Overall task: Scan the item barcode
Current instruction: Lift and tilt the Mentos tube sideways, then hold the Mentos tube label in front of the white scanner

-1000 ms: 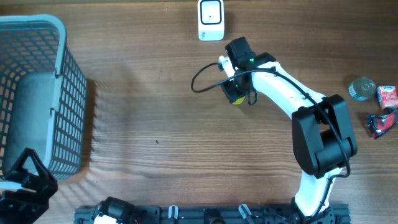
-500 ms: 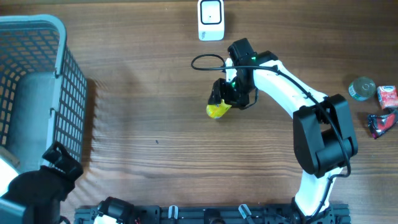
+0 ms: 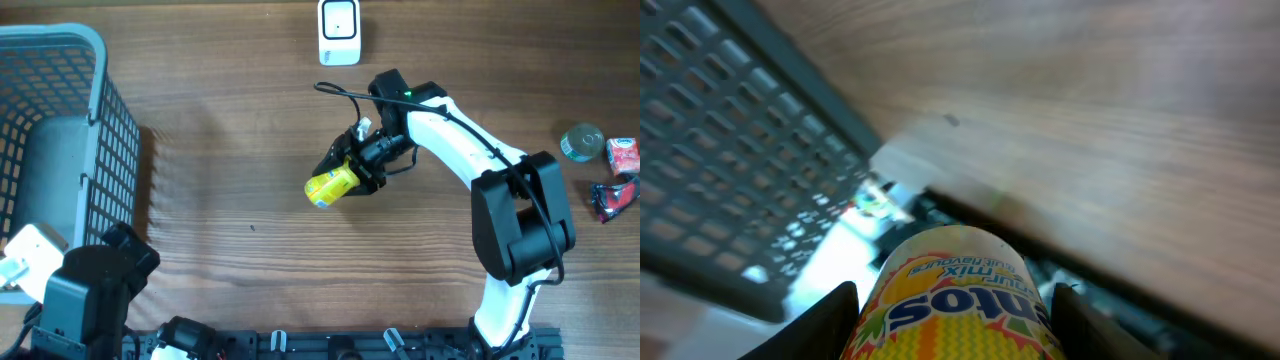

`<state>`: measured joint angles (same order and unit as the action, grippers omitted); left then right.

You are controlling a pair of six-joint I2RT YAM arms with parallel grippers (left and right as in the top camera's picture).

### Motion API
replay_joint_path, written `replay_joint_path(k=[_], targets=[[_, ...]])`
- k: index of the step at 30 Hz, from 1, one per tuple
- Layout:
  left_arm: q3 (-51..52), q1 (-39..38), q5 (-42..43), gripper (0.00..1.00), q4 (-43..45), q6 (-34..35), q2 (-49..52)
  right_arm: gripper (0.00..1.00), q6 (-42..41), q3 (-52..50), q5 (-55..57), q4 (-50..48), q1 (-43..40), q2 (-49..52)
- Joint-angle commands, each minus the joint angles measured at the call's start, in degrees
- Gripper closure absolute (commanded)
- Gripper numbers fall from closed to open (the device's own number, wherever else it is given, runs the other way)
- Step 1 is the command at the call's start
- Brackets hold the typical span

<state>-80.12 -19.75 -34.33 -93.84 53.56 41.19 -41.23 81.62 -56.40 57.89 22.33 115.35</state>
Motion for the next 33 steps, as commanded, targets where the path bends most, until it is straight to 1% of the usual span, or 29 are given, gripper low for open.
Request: replay_joint_path(k=[1,2,6,14,20,22,24,26,28,29,30,32,33], targets=[[0.4,0.4,0.5,0.0,0.2,3.0,-0.2,0.51,-10.4,0.5,-6.8,0.2,-0.2,0.9],[0.4,0.4,0.5,0.0,0.2,3.5,-0.2,0.5,-11.8,0.5,-7.0,0.3,-0.2,0.9],[0.4,0.4,1.4,0.0,0.2,4.0,-0.2,0.5,-20.3,0.5,-8.2,0.1,-0.2,0.9],[0.4,0.4,2.0,0.0,0.2,4.2,-0.2,0.51,-21.6,0.5,-8.2,-0.2,-0.2,0.9],[0.4,0.4,2.0,0.0,0.2,4.1,-0.2,0.55,-21.4,0.5,-8.0,-0.5,-0.2,0.9],[0.4,0.4,2.0,0.0,0.2,4.1,-0.2,0.55,-18.8,0.5,-6.6,-4.2,-0.2,0.9],[0.4,0.4,2.0,0.0,0.2,4.1,-0.2,0.55,-14.5,0.5,0.8,-8.8,-0.2,0.9],[0.4,0.4,2.0,0.0,0.2,4.1,-0.2,0.57,-7.8,0.5,8.9,-12.3,-0.2,0.9],[0.4,0.4,1.9,0.0,0.2,4.1,-0.2,0.6,-0.9,0.5,13.8,-16.6,-0.2,0.9],[0.4,0.4,1.9,0.0,0.2,4.1,-0.2,0.61,0.7,0.5,16.2,-19.0,-0.2,0.9],[0.4,0.4,1.9,0.0,0.2,4.1,-0.2,0.66,1.0,0.5,18.9,-21.3,-0.2,0.9],[0.4,0.4,1.9,0.0,0.2,4.1,-0.2,0.66,1.2,0.5,23.1,-26.9,-0.2,0.9],[0.5,0.4,1.9,0.0,0.2,4.1,-0.2,0.63,2.8,0.5,24.9,-31.1,-0.2,0.9]])
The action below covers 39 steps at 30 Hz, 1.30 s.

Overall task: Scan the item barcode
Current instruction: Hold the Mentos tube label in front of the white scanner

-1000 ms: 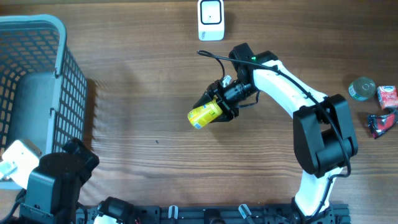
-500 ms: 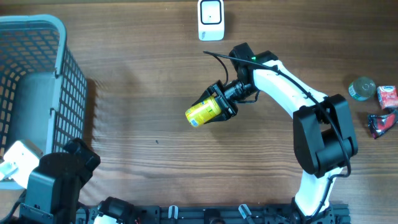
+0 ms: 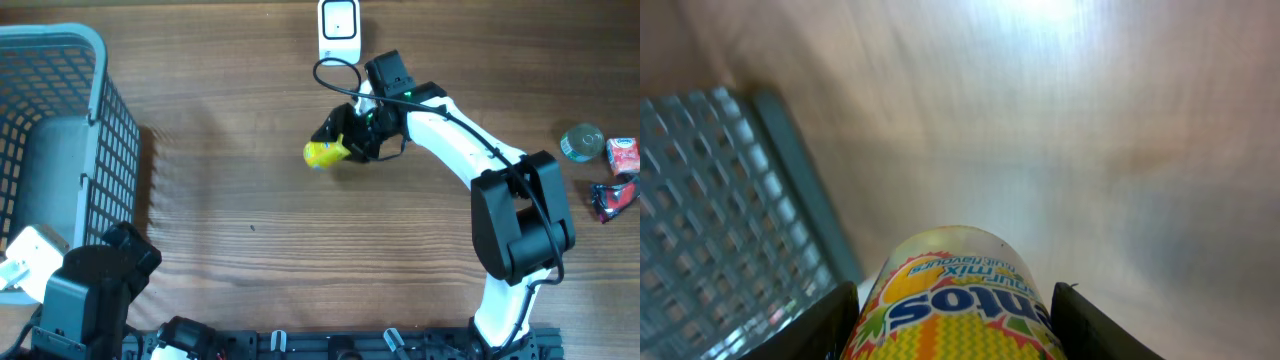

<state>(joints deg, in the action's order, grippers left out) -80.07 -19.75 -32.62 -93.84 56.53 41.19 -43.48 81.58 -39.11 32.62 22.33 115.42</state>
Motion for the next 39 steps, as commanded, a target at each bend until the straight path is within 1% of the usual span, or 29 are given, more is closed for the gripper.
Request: replay_joint_path(k=[1,2,4,6,9,11,13,16,19,21,25,28,32,35,37,39], targets=[[0.5,0.4,0.2,0.0,0.2,1.1,-0.2,0.6,7.0,0.6,9.9,-10.0,-0.2,0.9],[0.8,0.4,0.2,0.0,0.2,1.1,-0.2,0.6,9.1,0.6,12.9,-14.8,-0.2,0.9],[2.4,0.4,-0.4,0.0,0.2,1.2,-0.2,0.59,11.1,0.6,19.1,-21.0,-0.2,0.9],[4.4,0.4,-1.0,0.0,0.4,1.1,-0.2,0.59,12.0,0.6,25.5,-25.2,-0.2,0.9],[7.5,0.4,-2.7,0.0,0.7,1.2,-0.2,0.6,12.1,0.6,38.1,-31.4,-0.2,0.9],[8.3,0.4,-3.3,0.0,2.0,1.2,-0.2,0.6,14.4,0.6,42.6,-35.1,-0.2,0.9],[8.3,0.4,-3.4,0.0,3.3,1.2,-0.2,0.59,18.3,0.6,43.2,-39.5,-0.2,1.5],[8.3,0.4,-6.2,0.0,3.6,1.2,-0.2,0.59,20.2,0.6,43.1,-47.3,-0.2,4.3],[8.3,0.4,-7.1,0.0,3.6,1.2,-0.2,0.59,24.0,0.6,43.2,-55.3,-0.2,7.7],[8.3,0.4,-7.1,0.0,3.6,1.2,-0.2,0.57,26.5,0.6,43.6,-60.6,-0.2,9.9],[8.3,0.4,-8.4,0.0,3.6,1.2,-0.2,0.57,35.2,0.6,44.7,-75.0,-0.2,15.0],[8.3,0.4,-9.4,0.0,3.6,1.1,-0.2,0.56,37.5,0.6,44.7,-79.3,-0.2,17.4],[8.3,0.4,-9.9,0.0,3.6,1.1,-0.2,0.56,37.5,0.6,44.6,-83.2,-0.2,20.5],[8.3,0.4,-9.9,0.0,3.6,1.1,-0.2,0.56,38.0,0.7,44.6,-88.7,0.0,23.0],[8.3,0.4,-9.9,0.0,3.6,1.1,-0.2,0.55,40.2,1.3,44.2,-93.2,0.0,25.1],[8.3,0.4,-10.0,0.0,3.6,1.1,-0.2,0.56,40.7,2.8,44.1,-93.2,0.0,26.7]])
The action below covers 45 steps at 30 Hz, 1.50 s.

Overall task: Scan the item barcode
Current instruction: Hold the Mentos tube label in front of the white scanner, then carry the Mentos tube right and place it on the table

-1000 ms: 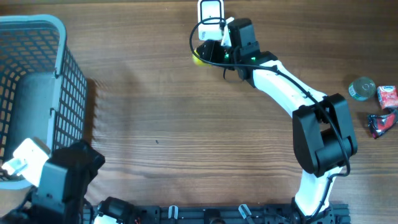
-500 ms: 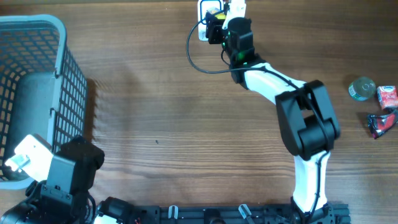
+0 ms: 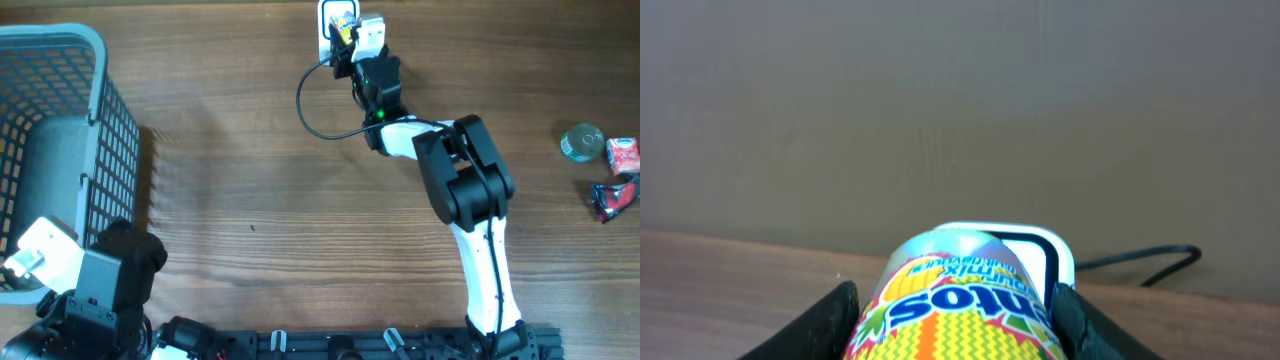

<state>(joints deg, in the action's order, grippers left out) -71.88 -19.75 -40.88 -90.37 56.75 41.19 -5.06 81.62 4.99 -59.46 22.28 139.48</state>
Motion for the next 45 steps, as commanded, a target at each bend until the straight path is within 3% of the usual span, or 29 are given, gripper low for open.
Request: replay_joint_path(k=[1,23,29,32,37,41,45], targets=[[0.2,0.4,-1.9,0.0,0.1,0.9,-0.2,0.56,2.3,3.0,-0.4,-1.1,0.0,2.9],[0.7,0.4,-2.1,0.0,-0.1,0.9,-0.2,0.54,5.1,7.2,-1.2,-4.1,0.0,5.3],[0.7,0.4,-2.1,0.0,-0.1,0.9,-0.2,0.5,13.0,7.2,-1.2,-1.3,0.0,2.1],[0.7,0.4,-2.1,0.0,-0.1,0.9,-0.2,0.51,17.3,7.2,-0.9,6.2,0.0,-2.3],[0.7,0.4,-2.1,0.0,-0.1,0.9,-0.2,0.5,17.6,7.2,0.1,16.4,-1.2,-15.0],[0.7,0.4,-2.0,0.0,-0.1,0.9,-0.2,0.5,15.7,7.2,5.7,35.6,-4.7,-27.2],[0.7,0.4,-1.3,0.0,0.0,1.0,-0.2,0.5,5.5,7.2,10.4,61.7,-14.1,-35.2]])
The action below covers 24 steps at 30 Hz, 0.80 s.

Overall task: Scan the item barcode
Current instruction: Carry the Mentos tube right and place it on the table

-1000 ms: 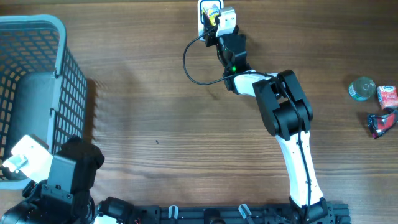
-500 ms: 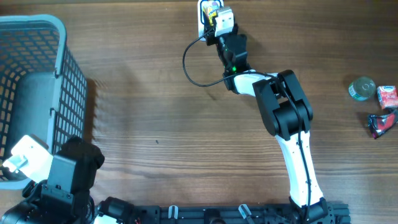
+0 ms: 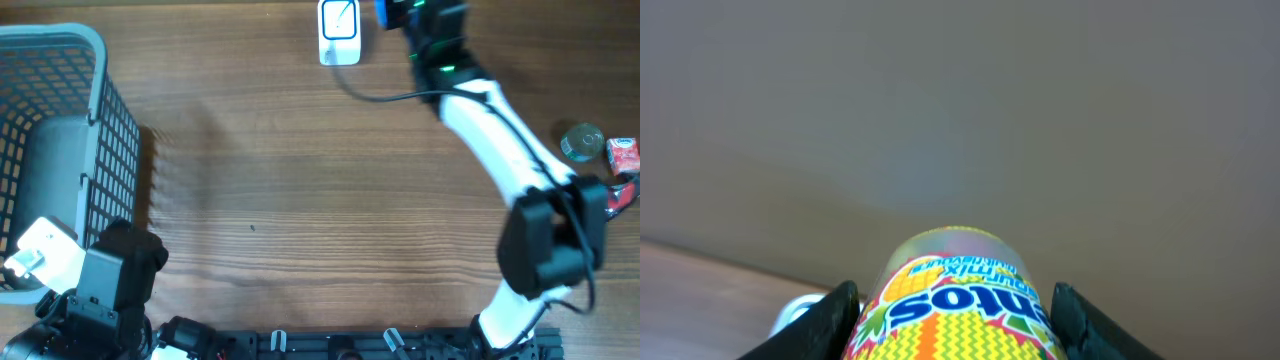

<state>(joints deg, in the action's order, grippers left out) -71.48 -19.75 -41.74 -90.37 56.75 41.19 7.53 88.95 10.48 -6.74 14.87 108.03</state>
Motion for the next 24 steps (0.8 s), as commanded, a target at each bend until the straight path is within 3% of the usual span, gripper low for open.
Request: replay_joint_path(k=[1,5,13,19,24], targets=[[0.3,0.4,-0.2,0.0,0.0,1.0,-0.2,0.5,-8.3,-0.1,4.9,13.9,-9.5,-4.3],[0.3,0.4,-0.1,0.0,0.0,1.0,-0.2,0.51,-9.1,-0.3,4.9,28.1,-22.4,-2.8],[0.3,0.4,1.7,0.0,-0.3,0.9,-0.2,0.51,-12.3,-0.4,3.0,30.9,-40.6,6.2],[0.3,0.4,2.9,0.0,-0.3,0.9,-0.2,0.5,-16.3,-0.4,-1.8,28.4,-44.5,17.1],[0.3,0.4,5.3,0.0,-0.5,0.9,-0.2,0.43,-16.9,-0.4,-2.5,26.5,-44.5,19.7]])
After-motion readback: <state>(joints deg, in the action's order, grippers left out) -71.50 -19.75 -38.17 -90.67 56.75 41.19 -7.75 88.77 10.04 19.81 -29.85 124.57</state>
